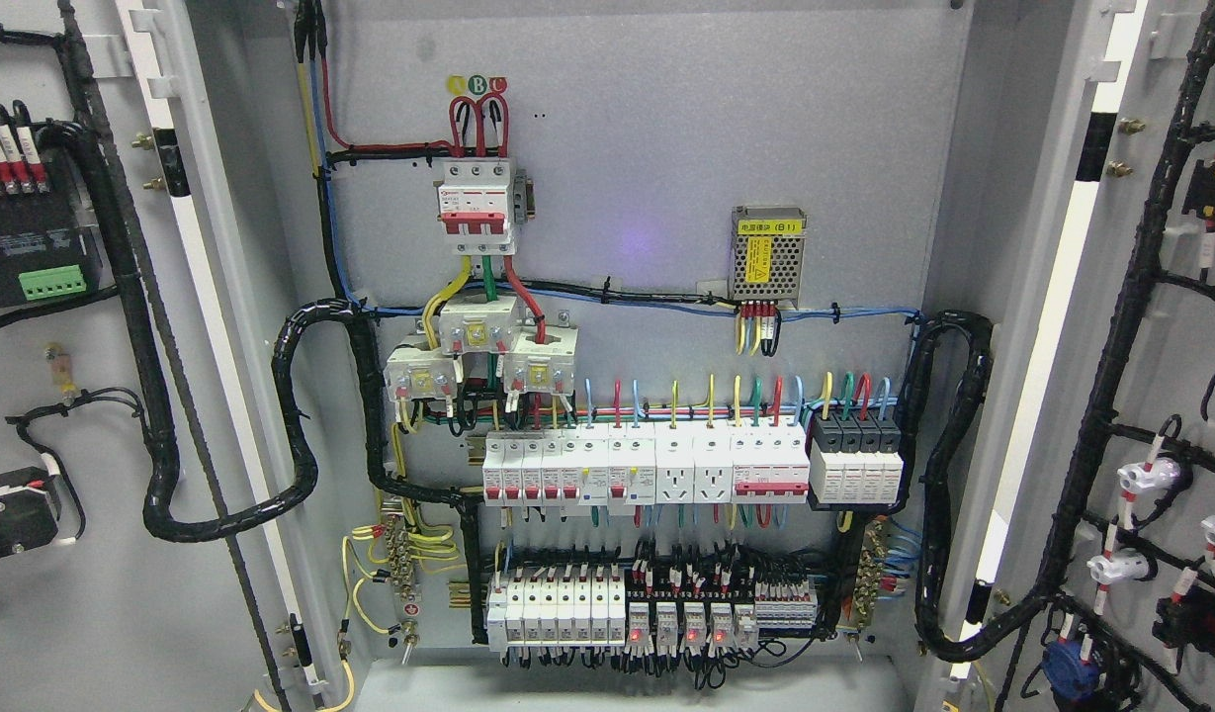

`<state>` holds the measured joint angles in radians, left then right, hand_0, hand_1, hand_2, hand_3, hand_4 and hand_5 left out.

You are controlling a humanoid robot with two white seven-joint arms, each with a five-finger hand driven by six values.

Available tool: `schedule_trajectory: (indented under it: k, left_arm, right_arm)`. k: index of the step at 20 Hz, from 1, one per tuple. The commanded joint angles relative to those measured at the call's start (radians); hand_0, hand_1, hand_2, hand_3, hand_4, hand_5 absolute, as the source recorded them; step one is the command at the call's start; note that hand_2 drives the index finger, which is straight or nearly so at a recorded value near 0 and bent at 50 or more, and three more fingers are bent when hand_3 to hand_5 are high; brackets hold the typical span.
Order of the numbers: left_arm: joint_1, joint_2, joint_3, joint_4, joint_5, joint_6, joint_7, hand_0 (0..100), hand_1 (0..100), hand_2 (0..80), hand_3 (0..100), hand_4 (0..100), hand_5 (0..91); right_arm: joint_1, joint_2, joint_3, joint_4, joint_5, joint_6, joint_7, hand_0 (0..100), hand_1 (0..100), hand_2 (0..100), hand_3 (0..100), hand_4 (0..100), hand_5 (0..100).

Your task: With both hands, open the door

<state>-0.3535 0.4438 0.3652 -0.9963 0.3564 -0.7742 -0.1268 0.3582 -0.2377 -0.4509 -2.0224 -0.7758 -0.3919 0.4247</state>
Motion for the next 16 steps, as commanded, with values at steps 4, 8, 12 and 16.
schedule_trajectory:
  k: [4,8,12,16]
  left_arm:
    - [-0.009,0.030,-0.069,0.072,0.007,-0.882,0.000,12,56,0.0,0,0,0.0]
    - [0.040,0.003,-0.072,-0.063,0.007,-0.881,0.000,12,56,0.0,0,0,0.0]
    - [0.125,-0.048,-0.118,-0.208,0.009,-0.879,0.000,12,56,0.0,0,0,0.0]
    - [0.186,-0.088,-0.173,-0.316,0.004,-0.879,0.010,12,56,0.0,0,0,0.0]
  right_arm:
    - [-0.001,0.000,-0.052,0.017,0.000,0.001,-0.006,6,14,0,0,0,0]
    - [-0.007,-0.008,-0.058,0.027,0.000,0.001,-0.009,6,14,0,0,0,0]
    - [-0.005,-0.008,-0.074,0.034,0.000,0.002,-0.009,6,14,0,0,0,0]
    - [-0.005,-0.008,-0.088,0.040,0.000,0.002,-0.007,6,14,0,0,0,0]
